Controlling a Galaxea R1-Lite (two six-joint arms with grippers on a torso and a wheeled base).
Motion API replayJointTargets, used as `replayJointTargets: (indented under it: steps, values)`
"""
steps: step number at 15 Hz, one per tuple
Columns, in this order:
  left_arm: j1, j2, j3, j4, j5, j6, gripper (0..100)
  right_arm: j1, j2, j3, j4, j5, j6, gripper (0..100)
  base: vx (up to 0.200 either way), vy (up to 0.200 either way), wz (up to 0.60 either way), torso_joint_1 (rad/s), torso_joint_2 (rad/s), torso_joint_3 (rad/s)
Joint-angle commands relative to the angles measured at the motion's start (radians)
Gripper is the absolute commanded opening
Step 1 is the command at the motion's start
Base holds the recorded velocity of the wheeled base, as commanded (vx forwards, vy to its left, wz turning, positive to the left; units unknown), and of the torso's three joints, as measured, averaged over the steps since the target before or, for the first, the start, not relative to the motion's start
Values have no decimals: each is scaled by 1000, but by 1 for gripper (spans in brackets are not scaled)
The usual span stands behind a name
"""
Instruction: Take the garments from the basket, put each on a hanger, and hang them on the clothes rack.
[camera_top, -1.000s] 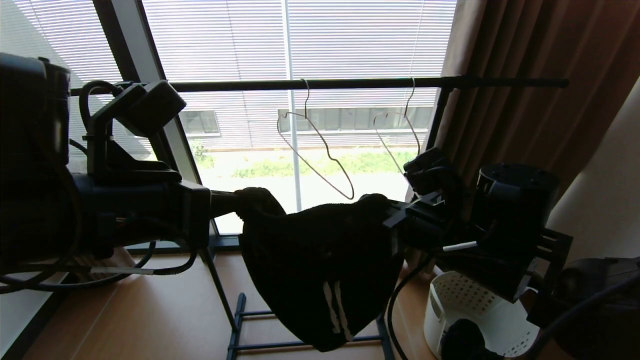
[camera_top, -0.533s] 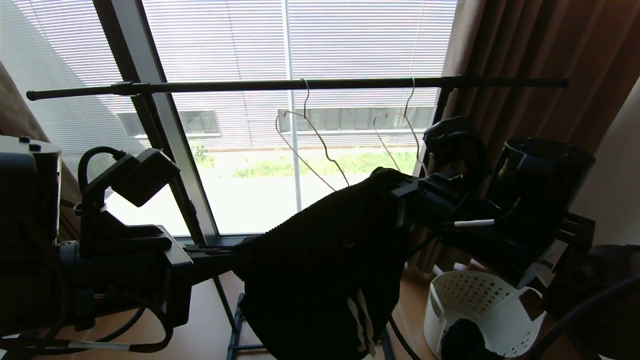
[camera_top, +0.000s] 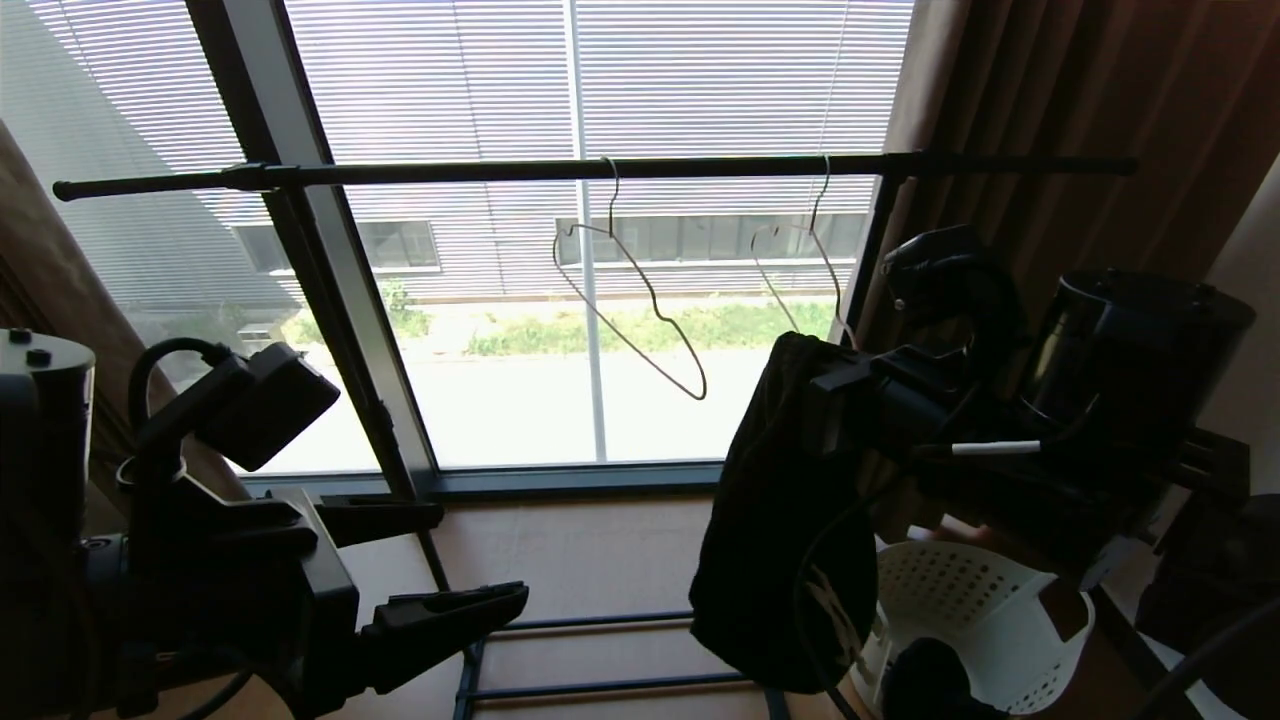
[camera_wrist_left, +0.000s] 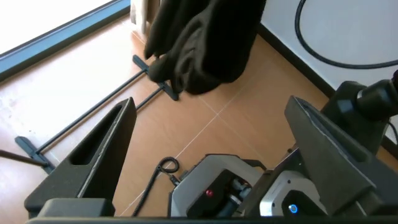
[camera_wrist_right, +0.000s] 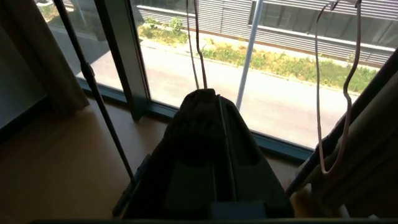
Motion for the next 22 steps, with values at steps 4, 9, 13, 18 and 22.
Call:
replayJointTargets:
  steps: [4,9,13,18,22]
  values:
    - [50,53,1,-15,28,2,100,-57,-122,149,87,-10,-25,0,0,0,0,0,0,0]
    - [58,112,7,-87,61,-2,100,-93,-67,127,80,25,-82,0,200,-200,0,-3,0,4]
    - [59,179,7,-159,62,-3,100,-102,-66,127,81,25,-90,0,50,-50,0,3,1,-1]
    - [58,369,-162,-188,211,-9,100,-100,-67,162,83,28,-153,0,0,0,0,0,0,0]
    - [52,521,-375,-182,260,-35,100,-85,-67,207,80,48,-202,0,0,0,0,0,0,0]
